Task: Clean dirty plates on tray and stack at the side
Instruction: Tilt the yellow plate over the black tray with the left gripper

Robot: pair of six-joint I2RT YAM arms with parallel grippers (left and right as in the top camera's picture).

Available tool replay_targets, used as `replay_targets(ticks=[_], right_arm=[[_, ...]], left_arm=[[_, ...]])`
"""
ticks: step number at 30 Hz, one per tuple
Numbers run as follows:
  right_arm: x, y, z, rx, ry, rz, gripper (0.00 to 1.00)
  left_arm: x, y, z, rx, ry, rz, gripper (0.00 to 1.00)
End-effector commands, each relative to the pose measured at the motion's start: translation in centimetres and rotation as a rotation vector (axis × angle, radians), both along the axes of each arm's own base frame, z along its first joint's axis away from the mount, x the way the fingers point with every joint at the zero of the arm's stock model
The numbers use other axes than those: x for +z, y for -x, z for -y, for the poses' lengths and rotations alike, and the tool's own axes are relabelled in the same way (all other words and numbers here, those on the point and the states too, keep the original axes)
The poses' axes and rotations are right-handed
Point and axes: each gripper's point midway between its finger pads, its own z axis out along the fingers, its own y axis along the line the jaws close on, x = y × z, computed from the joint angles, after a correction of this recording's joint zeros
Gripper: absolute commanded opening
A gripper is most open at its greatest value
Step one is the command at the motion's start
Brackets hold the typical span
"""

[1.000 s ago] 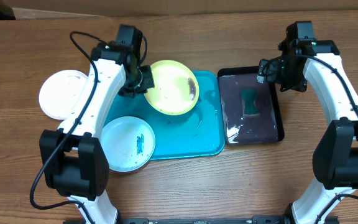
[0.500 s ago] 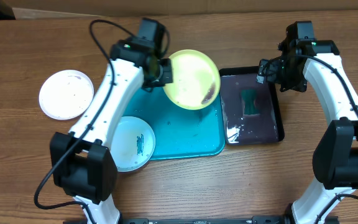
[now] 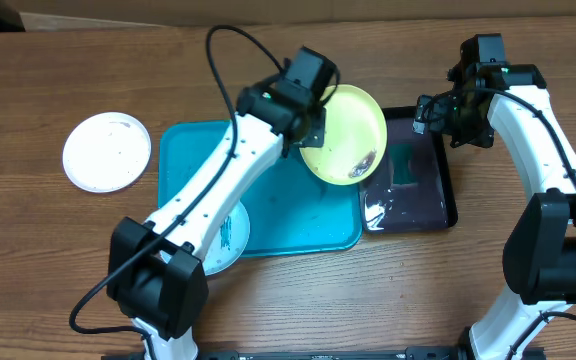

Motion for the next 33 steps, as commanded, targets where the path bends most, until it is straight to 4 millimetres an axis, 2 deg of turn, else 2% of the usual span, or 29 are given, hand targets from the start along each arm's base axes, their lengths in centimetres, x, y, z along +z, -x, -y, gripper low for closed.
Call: replay_targets(ticks=[1, 10, 17, 20, 23, 26, 29, 33], right_arm=[[1.5, -0.5, -0.1, -0.001, 0.005, 0.043, 1.0], [1.5, -0.6, -0.1, -0.001, 0.005, 0.046, 1.0], [1.6, -0.6, -0.3, 0.001, -0.006, 0.048, 1.0], [1.9, -1.5, -0.4, 0.004, -0.011, 0.087, 1.0], [2.0, -2.0, 1.8, -0.099, -0.018, 0.098, 1.0], [2.0, -1.9, 4.9, -0.23, -0.054, 0.099, 1.0], [2.1, -1.4, 9.0, -0.326, -0.066, 0.101, 1.0], [1.8, 0.7, 14.5, -0.476, -0.089, 0.07, 1.0]], left_arm=[[2.0, -0.6, 1.0, 0.012, -0.056, 0.101, 0.04], [3.4, 0.0, 3.7, -0.031, -0.074, 0.179, 0.04], [3.6, 0.2, 4.8, -0.049, -0.06, 0.194, 0.04], [3.6, 0.5, 5.3, -0.062, -0.059, 0.195, 0.04], [3.7, 0.8, 5.8, -0.071, -0.063, 0.204, 0.04], [3.8, 1.0, 6.1, -0.075, -0.071, 0.217, 0.04], [4.1, 1.0, 6.7, -0.086, -0.073, 0.239, 0.04], [4.8, 0.7, 7.1, -0.082, -0.091, 0.29, 0.04]])
